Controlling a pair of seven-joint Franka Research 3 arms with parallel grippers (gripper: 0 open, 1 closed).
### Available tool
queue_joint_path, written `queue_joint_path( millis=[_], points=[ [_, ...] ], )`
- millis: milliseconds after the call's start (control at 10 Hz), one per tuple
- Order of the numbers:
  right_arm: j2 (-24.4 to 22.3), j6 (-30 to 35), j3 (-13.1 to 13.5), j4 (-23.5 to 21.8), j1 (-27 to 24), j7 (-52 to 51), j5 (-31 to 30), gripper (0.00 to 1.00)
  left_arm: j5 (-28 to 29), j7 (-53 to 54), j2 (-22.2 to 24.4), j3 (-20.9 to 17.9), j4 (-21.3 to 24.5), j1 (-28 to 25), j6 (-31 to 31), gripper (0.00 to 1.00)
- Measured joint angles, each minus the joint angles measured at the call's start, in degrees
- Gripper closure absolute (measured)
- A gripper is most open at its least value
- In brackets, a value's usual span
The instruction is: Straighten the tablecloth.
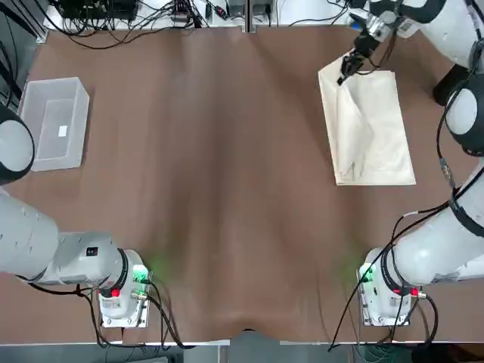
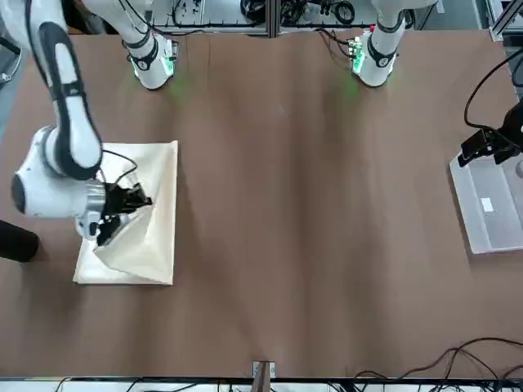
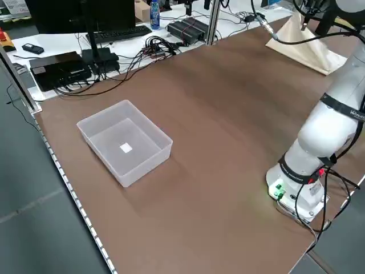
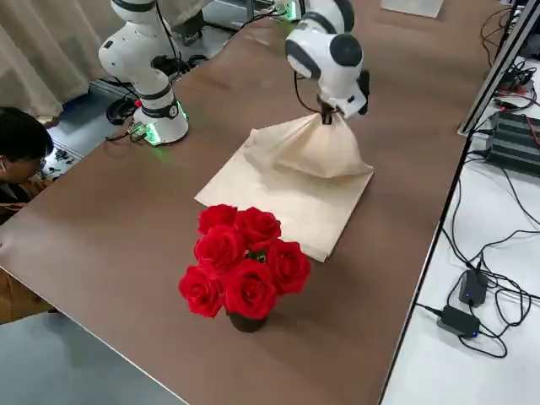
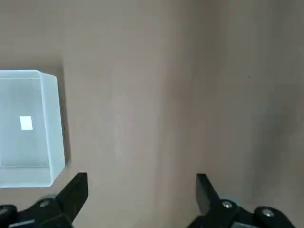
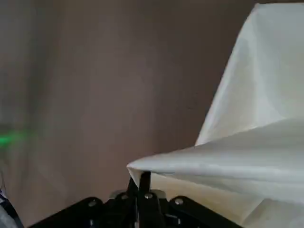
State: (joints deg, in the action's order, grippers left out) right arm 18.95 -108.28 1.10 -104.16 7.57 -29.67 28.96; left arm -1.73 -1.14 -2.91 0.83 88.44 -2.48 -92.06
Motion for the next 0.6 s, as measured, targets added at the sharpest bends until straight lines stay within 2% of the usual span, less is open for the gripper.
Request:
queue_joint_path(
  millis=[200, 600],
  points=[
    [-1.7, -1.7, 0.0, 0.0, 6.8, 8.7, 0.0, 0.98, 0.0, 0.0, 0.0, 0.0, 0.0, 0.0, 0.0, 0.0],
    [-3.1, -6.0, 0.0, 0.0, 17.7, 19.1, 0.0, 0.98, 0.0, 0.0, 0.0, 0.0, 0.0, 0.0, 0.0, 0.0]
  ],
)
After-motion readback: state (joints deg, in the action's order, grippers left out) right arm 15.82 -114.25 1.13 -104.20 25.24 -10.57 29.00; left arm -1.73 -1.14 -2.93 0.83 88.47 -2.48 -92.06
